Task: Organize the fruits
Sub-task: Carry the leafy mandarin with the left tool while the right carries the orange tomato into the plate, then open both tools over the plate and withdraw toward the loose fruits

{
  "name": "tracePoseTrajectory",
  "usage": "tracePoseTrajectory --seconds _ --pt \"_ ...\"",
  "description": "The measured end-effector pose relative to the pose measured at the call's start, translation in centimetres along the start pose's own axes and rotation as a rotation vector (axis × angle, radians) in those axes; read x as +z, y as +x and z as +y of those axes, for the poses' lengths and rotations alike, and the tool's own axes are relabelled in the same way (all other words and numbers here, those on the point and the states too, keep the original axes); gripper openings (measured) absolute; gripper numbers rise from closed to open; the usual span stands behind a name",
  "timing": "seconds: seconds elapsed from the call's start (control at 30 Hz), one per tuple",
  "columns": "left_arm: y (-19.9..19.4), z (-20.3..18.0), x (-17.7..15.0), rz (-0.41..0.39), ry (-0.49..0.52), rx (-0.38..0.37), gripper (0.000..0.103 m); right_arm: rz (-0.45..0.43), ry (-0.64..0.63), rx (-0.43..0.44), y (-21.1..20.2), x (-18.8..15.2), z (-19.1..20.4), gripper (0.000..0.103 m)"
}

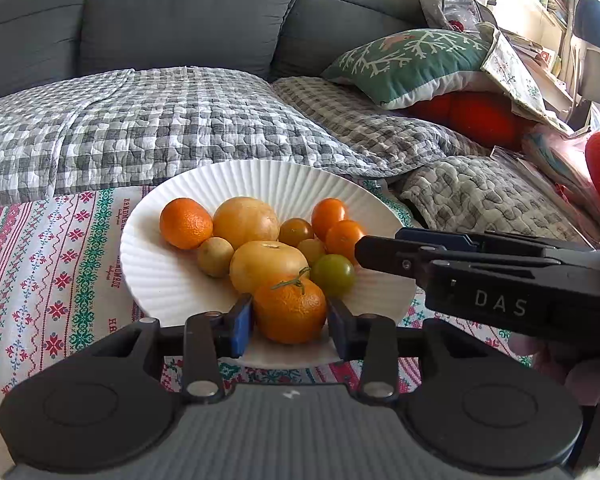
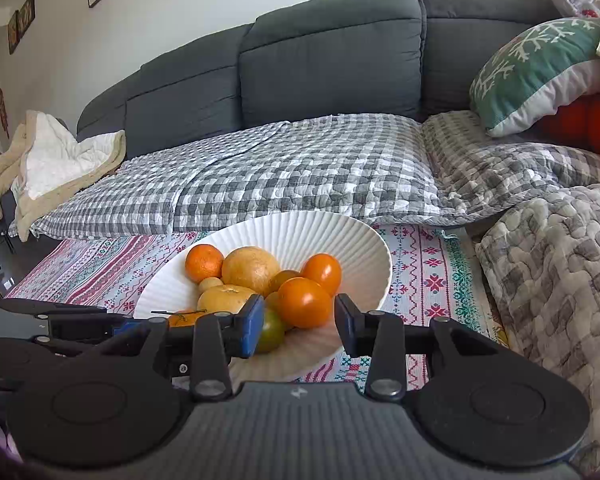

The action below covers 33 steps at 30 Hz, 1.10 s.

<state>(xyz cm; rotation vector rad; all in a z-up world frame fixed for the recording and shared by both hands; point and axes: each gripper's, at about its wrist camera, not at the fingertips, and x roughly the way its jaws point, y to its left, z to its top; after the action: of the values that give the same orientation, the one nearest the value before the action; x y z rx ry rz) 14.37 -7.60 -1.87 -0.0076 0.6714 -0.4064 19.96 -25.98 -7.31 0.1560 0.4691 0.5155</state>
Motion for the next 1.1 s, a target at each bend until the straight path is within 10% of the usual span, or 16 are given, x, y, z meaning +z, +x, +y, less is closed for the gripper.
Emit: tracePoseTrajectory --seconds 1.1 --pt "-4.9 0.3 -1.4 -0.012 0.055 0.028 0.094 -0.029 -0.017 -0.007 -4.2 0.8 1.6 0.103"
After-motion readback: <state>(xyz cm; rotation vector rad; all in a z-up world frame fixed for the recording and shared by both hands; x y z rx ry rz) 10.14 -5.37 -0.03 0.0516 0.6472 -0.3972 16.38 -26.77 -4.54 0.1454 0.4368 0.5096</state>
